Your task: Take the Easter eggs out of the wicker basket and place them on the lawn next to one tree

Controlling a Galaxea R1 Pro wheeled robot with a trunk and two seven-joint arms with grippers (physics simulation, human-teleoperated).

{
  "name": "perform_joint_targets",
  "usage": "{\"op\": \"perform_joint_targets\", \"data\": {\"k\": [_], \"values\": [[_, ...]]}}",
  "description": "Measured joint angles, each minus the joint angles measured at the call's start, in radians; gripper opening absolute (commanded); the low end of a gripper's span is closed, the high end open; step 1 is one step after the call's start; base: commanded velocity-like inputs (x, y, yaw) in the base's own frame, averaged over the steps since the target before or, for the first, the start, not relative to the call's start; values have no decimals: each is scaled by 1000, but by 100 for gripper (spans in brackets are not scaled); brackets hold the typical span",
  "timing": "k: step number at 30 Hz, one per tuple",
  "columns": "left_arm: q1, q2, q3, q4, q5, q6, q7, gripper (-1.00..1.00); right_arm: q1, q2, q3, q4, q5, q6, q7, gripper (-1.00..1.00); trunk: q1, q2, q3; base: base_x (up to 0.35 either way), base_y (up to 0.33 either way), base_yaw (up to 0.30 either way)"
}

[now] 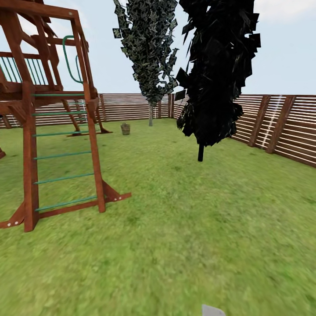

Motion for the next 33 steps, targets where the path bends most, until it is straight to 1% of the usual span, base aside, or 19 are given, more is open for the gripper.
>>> {"op": "perform_joint_targets", "data": {"k": [16, 33], "values": [[0, -1, 0, 0, 0, 0, 0, 100, 0, 0, 0, 0, 0, 0, 0, 100, 0, 0, 0, 302, -85, 0], [0, 0, 0, 0, 0, 0, 0, 100, 0, 0, 0, 0, 0, 0, 0, 100, 0, 0, 0, 302, -113, 0]]}}
